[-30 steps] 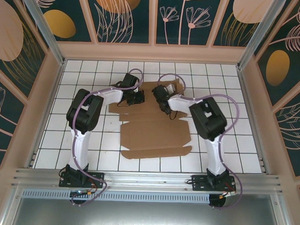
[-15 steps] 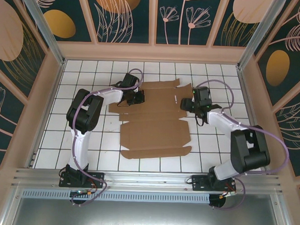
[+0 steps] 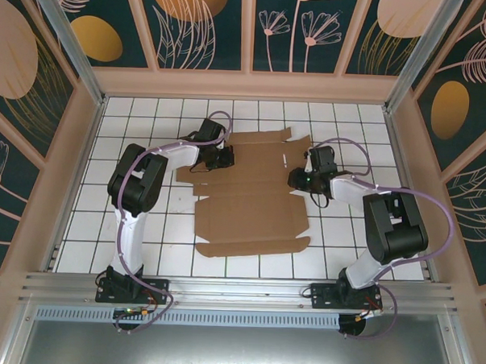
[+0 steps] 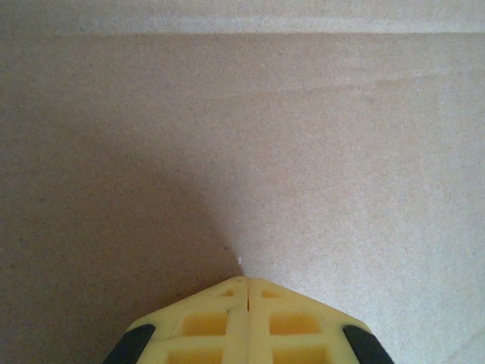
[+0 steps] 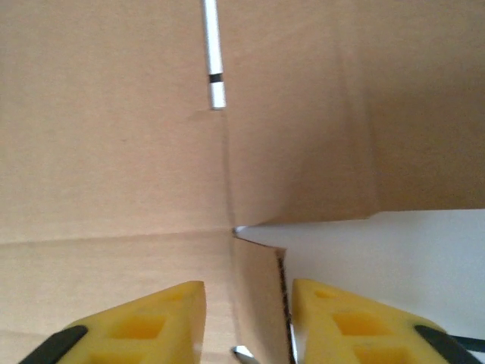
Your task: Fold the paper box
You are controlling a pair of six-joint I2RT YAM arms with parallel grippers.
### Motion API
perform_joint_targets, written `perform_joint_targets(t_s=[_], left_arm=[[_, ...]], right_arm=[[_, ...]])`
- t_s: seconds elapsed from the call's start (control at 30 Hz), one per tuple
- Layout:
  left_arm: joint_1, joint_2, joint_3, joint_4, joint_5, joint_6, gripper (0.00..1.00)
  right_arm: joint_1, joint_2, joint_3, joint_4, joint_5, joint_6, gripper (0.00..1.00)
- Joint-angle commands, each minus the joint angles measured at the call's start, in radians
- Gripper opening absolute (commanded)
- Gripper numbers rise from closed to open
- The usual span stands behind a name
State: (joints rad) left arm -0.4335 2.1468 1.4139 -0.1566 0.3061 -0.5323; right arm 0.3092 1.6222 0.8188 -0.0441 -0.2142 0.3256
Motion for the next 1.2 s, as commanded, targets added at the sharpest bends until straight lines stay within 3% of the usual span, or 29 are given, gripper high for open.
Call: perform_joint_targets(t_s=[0.0, 0.2, 0.37, 0.43, 0.47, 0.57, 0.63, 0.73, 0.8, 0.93, 1.0, 1.07, 1.17], left_arm=[[0.001, 0.019, -0.022, -0.037, 0.007, -0.008, 0.0], [0.001, 0.025, -0.022, -0.034, 0.02, -0.014, 0.0], [0.002, 0.02, -0.026, -0.032, 0.027, -0.011, 0.0], [0.0, 0.02, -0.023, -0.03, 0.039, -0.008, 0.0], [-0.001, 0.022, -0.022, -0.028, 0.046, -0.006, 0.0], [-0.021, 0.028, 0.004, -0.032, 0.062, 0.015, 0.0], [-0.051, 0.027, 0.031, -0.04, 0.073, 0.03, 0.0], [-0.068, -0.024, 0.042, -0.03, 0.067, 0.021, 0.0], [-0.06, -0.087, 0.038, -0.035, 0.008, 0.013, 0.05], [0.016, -0.22, -0.001, -0.013, -0.019, -0.039, 0.21], [0.048, -0.263, -0.014, -0.02, -0.037, -0.043, 0.3], [0.075, -0.278, -0.014, -0.042, -0.054, -0.032, 0.37], [0.124, -0.253, 0.003, -0.073, -0.038, -0.034, 0.42]], right_arm=[[0.038, -0.04, 0.035, 0.036, -0.122, 0.017, 0.31], [0.061, 0.024, 0.056, 0.044, -0.219, 0.048, 0.29], [0.061, 0.0, 0.102, -0.016, -0.098, 0.03, 0.27], [0.065, -0.068, 0.122, -0.038, -0.024, 0.006, 0.31], [0.071, -0.109, 0.131, -0.042, 0.004, -0.006, 0.38], [0.093, -0.181, 0.15, -0.036, 0.006, -0.029, 0.52], [0.123, -0.185, 0.168, -0.042, 0.05, -0.038, 0.54], [0.181, -0.114, 0.205, -0.102, 0.214, -0.069, 0.55], [0.205, -0.073, 0.189, -0.1, 0.306, -0.076, 0.54], [0.217, -0.065, 0.128, -0.033, 0.323, -0.016, 0.57], [0.224, -0.064, 0.099, 0.022, 0.26, -0.018, 0.69], [0.255, -0.016, 0.113, 0.036, 0.265, -0.044, 0.87], [0.293, 0.109, 0.189, -0.005, 0.346, -0.082, 0.91]])
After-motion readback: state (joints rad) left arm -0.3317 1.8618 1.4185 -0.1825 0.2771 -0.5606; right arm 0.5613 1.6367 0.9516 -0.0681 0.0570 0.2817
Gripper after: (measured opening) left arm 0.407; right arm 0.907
